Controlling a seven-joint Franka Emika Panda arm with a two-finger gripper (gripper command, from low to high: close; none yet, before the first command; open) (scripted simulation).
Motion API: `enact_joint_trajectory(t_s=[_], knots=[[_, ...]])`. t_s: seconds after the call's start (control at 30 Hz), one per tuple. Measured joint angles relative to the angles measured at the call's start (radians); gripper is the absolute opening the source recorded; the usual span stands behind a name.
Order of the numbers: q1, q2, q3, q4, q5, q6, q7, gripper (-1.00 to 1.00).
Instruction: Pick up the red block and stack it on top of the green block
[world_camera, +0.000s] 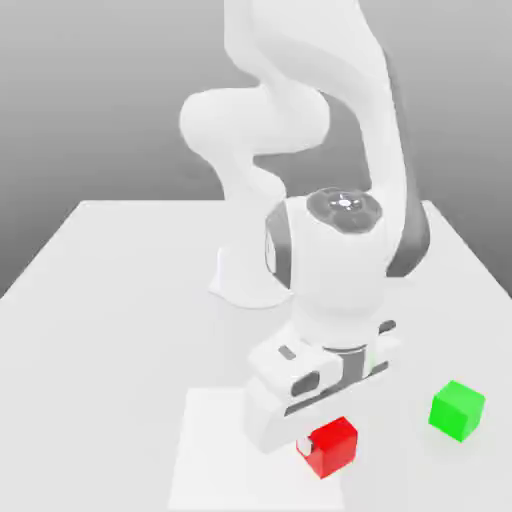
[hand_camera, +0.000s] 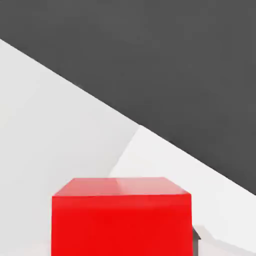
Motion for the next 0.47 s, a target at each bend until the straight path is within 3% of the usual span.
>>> enact_joint_trajectory(t_s=[0.2,0.37,0.4,0.47], knots=[[0.233,-0.096,0.177,-0.019,-0.021,-0.079,0.035,-1.00],[0.269,0.039,0.157,-0.014,-0.095,0.049,0.092,-1.00],[0.274,0.062,0.150,-0.012,-0.106,0.070,0.101,1.00],[0.274,0.062,0.150,-0.012,-0.106,0.070,0.101,1.00]])
